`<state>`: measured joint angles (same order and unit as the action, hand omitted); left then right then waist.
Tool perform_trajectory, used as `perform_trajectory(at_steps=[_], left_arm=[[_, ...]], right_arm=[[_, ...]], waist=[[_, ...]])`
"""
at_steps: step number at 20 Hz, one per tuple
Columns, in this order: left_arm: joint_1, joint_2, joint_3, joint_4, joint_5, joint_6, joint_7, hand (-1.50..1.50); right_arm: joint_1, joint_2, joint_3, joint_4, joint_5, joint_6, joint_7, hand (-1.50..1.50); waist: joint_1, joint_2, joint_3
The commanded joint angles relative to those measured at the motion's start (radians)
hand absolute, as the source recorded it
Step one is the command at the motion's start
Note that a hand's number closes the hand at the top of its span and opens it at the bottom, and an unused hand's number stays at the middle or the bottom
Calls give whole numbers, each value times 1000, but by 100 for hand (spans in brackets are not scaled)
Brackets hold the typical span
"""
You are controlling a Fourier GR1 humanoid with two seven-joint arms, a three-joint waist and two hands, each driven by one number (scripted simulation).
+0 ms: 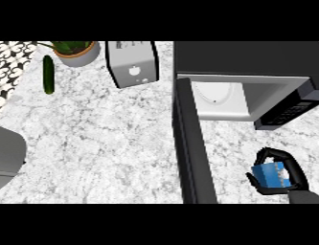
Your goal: Pick up the milk, place it into the microwave and close the microwave
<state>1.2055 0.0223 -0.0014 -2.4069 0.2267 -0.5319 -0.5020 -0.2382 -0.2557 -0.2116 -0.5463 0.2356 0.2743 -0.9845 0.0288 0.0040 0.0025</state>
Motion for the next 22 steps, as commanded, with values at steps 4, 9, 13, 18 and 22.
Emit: perform_trajectory(at_steps=[4, 9, 13, 18, 22], left_arm=[[0, 12, 23, -91, 142, -6, 33, -150], [-39, 24, 83, -29, 147, -14, 3, -150], [15, 19, 58, -95, 175, -19, 49, -150], [2, 9, 52, -92, 153, -17, 52, -150], [-41, 13, 46, -76, 152, 4, 88, -150]], right_arm=[[-110, 103, -55, 87, -58, -65, -76, 150], [-185, 89, -51, 127, -31, -136, -75, 150], [-245, 101, -56, 122, -33, -176, -49, 150], [-361, 67, -78, 163, -41, -173, 22, 150], [-469, 53, -86, 223, -28, -216, 85, 150]], waist=[[-1, 5, 1], [-1, 5, 0], [1, 3, 0], [6, 5, 0], [15, 13, 1]])
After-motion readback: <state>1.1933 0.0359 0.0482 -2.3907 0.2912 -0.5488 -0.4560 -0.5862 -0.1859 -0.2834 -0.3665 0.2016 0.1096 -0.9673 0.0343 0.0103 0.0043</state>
